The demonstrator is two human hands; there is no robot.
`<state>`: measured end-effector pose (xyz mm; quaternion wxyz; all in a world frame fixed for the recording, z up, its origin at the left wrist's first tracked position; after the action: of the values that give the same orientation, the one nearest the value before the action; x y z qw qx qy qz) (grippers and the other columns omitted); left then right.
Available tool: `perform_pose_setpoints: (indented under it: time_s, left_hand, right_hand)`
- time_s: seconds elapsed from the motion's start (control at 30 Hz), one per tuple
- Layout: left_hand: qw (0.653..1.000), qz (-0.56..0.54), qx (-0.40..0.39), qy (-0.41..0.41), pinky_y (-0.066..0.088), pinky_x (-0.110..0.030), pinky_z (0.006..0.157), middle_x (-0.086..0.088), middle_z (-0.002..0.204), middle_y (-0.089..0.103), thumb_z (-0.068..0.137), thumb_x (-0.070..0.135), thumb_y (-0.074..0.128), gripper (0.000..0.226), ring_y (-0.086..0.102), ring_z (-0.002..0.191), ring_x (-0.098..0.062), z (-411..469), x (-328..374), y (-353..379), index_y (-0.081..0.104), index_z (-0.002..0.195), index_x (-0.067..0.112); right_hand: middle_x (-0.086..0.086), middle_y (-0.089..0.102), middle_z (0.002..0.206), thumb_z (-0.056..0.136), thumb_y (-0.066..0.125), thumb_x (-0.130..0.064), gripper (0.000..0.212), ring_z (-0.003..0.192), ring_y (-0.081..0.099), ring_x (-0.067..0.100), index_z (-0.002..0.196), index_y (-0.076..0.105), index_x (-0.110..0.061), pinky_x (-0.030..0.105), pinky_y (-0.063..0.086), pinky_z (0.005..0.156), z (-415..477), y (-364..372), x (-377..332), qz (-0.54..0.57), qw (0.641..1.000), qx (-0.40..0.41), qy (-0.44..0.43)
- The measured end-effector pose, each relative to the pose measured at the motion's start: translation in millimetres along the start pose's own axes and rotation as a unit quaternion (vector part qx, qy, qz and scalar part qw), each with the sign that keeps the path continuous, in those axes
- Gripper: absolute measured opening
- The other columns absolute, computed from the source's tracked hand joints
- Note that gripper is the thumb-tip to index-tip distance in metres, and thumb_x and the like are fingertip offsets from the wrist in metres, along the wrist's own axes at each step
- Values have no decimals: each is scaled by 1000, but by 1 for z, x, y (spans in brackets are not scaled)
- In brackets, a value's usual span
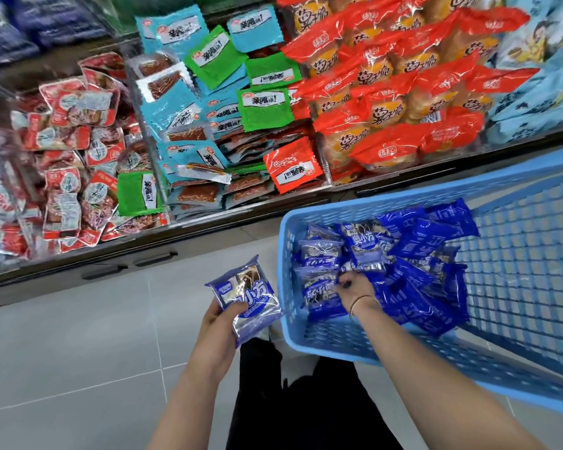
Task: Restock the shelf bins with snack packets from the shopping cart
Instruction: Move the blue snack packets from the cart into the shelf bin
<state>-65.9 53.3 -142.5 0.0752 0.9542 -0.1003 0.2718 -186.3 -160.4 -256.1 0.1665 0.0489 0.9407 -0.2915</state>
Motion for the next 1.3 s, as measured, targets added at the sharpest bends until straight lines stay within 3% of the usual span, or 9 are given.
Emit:
perform_pose_setpoints:
  time_s: [0.1, 0.33, 0.5, 0.6, 0.73, 0.87, 1.0, 1.1, 1.3]
  left_hand:
    - [1000, -11, 1, -11, 56, -30, 63, -7, 83, 75, 90, -4, 49, 26, 72, 69, -19, 0, -1, 7, 65, 98, 14]
    - [1000, -22, -6, -11, 58, -25, 57, -5, 80, 75, 91, -3, 48, 24, 71, 65, -17, 1, 1, 16, 64, 98, 13]
    - [999, -36, 0, -14, 58, -25, 56, -5, 80, 75, 91, -2, 49, 23, 71, 65, -17, 2, -2, 16, 64, 99, 13]
    - [999, -43, -2, -20, 57, -26, 56, -6, 83, 75, 91, -1, 50, 22, 72, 67, -18, 1, -3, 16, 64, 101, 14]
    - [1000, -12, 16, -4, 56, -30, 64, -5, 88, 75, 91, 8, 52, 20, 72, 72, -19, 1, 2, 18, 64, 106, 15]
    - [995, 63, 22, 78, 54, -32, 75, -4, 95, 75, 95, 21, 49, 20, 72, 83, -21, -5, 15, 31, 67, 92, 29]
    - [982, 139, -79, 102, 55, -19, 58, 9, 87, 75, 98, 27, 47, 18, 73, 78, -10, -16, 17, 58, 65, 95, 31]
    - [958, 201, -196, 63, 57, -35, 81, -1, 108, 72, 85, 49, 59, 39, 70, 99, -20, -22, 13, 75, 61, 116, 25]
    - [937, 272, -206, 72, 52, -48, 94, -10, 111, 69, 63, 5, 81, 67, 67, 103, -26, -13, 11, 86, 52, 122, 11]
  right_hand:
    - [10, 47, 107, 85, 63, -7, 7, 90, 55, 27, 87, 58, -11, 33, 43, 96, -5, -7, 11, 21, 999, -5, -49]
    - [13, 56, 119, 80, 71, -10, 54, 110, 55, 28, 128, 47, -6, 33, 42, 96, 0, 4, 15, 54, 989, -136, -5]
    - [9, 54, 106, 79, 71, -21, 33, 91, 53, 22, 106, 57, -9, 30, 42, 86, -2, 8, 9, -69, 989, -127, -14]
    - [0, 47, 76, 79, 67, -14, 22, 74, 46, 18, 87, 47, -13, 28, 38, 68, -19, -1, 6, 8, 990, -125, -62]
    - [-1, 47, 81, 74, 63, 3, 26, 78, 45, 14, 85, 47, -14, 14, 37, 68, -52, -39, -2, 119, 975, -73, -174]
    - [-7, 57, 82, 69, 67, 5, 36, 72, 52, 1, 86, 63, -25, 17, 43, 71, -84, -85, -21, 43, 947, -160, -276]
    - [-14, 64, 83, 71, 70, 0, 36, 78, 59, -2, 93, 62, -27, 12, 46, 76, -105, -106, -48, 53, 925, -224, -303]
    - [-14, 62, 88, 74, 71, 1, 37, 85, 59, 3, 93, 57, -28, 18, 45, 82, -106, -105, -64, 84, 928, -183, -314]
    - [-4, 53, 94, 70, 77, -1, 33, 82, 53, 3, 95, 61, -17, 8, 41, 75, -101, -82, -73, 125, 928, -114, -331]
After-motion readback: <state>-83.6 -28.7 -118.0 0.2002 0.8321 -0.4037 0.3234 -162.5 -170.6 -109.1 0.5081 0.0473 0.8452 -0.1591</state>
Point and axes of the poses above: each hand's wrist, its own z-axis towards the middle knuckle, its own y-axis out of the palm, x = y × z, the point moved 1 cm from there along z, towards the middle knuckle
